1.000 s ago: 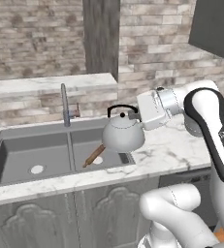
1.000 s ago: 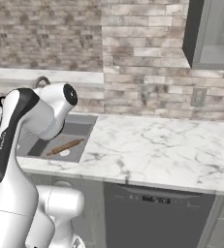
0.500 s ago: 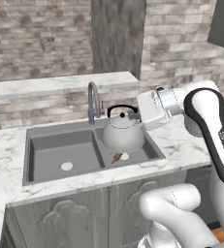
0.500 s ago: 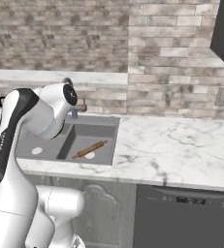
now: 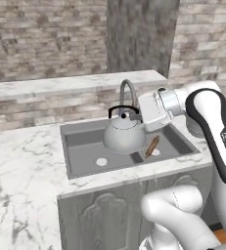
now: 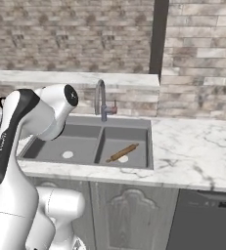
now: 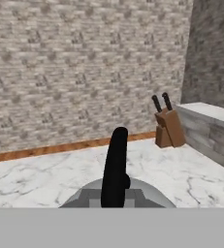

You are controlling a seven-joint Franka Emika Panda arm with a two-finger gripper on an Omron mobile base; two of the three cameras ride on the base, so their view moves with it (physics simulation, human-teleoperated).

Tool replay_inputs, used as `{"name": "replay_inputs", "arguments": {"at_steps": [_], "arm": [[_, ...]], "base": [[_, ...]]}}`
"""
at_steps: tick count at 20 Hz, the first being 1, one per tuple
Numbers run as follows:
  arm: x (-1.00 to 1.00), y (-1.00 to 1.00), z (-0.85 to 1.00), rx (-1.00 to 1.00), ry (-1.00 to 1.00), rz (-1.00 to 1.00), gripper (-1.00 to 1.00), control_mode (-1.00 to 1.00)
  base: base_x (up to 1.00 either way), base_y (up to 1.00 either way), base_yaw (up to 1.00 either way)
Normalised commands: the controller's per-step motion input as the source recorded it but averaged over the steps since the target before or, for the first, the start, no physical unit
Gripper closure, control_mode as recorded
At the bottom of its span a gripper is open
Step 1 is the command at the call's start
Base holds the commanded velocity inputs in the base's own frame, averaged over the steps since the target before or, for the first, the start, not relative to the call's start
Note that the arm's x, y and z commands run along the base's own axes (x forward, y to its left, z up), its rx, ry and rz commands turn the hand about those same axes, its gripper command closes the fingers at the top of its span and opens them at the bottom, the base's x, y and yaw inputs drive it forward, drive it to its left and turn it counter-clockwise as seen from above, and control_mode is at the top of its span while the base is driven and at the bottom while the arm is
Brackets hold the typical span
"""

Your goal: Open the cabinet, pick the kettle from the cabinet, and place it in the sink.

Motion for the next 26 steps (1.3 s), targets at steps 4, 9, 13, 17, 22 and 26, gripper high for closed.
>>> {"name": "replay_inputs", "arguments": {"at_steps": [4,9,13,17,22,26], "arm": [[0.00,0.00,0.00,0.00,0.00,0.00,1.00,1.00],[0.00,0.00,0.00,0.00,0.00,0.00,1.00,1.00],[0.00,0.00,0.00,0.00,0.00,0.00,1.00,1.00],[0.00,0.00,0.00,0.00,0.00,0.00,1.00,1.00],[0.00,0.00,0.00,0.00,0.00,0.00,1.00,1.00],[0.00,0.00,0.00,0.00,0.00,0.00,1.00,1.00]], "base": [[0.12,0.61,0.00],[0.09,0.45,0.00],[0.01,0.12,0.00],[0.00,0.00,0.00],[0.00,0.00,0.00],[0.00,0.00,0.00]]}}
